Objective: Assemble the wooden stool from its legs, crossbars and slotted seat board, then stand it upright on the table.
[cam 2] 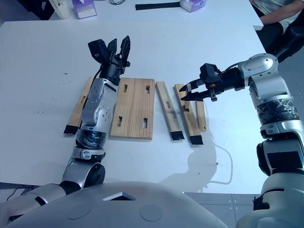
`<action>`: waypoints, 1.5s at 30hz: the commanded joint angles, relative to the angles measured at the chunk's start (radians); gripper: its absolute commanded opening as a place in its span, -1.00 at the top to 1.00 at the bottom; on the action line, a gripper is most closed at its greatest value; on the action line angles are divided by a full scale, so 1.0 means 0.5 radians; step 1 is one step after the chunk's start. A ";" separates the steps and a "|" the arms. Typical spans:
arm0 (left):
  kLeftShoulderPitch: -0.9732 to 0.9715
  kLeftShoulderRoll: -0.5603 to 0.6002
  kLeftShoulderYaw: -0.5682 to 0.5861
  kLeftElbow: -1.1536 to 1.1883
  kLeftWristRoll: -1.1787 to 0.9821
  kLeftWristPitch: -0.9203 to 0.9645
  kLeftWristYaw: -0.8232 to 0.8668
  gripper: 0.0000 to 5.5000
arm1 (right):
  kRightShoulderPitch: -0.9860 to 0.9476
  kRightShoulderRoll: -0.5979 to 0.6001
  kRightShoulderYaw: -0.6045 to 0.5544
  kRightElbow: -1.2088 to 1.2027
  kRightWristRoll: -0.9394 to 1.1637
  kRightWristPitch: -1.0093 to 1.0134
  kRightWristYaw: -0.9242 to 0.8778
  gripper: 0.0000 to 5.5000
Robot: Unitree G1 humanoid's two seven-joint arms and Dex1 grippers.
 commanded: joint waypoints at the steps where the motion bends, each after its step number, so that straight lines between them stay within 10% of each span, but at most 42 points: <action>1: 0.008 -0.070 -0.007 0.001 0.015 -0.008 -0.006 0.04 | -0.025 -0.051 0.071 0.006 -0.003 -0.025 0.001 0.52; 31: 0.005 -0.080 -0.035 0.002 0.032 -0.014 -0.034 0.04 | -0.098 0.046 0.170 0.369 -0.047 -0.247 0.001 0.52; 45: 0.061 -0.109 -0.020 -0.081 0.044 -0.031 0.031 0.04 | 0.388 0.186 -0.284 0.348 0.013 0.041 -0.197 0.52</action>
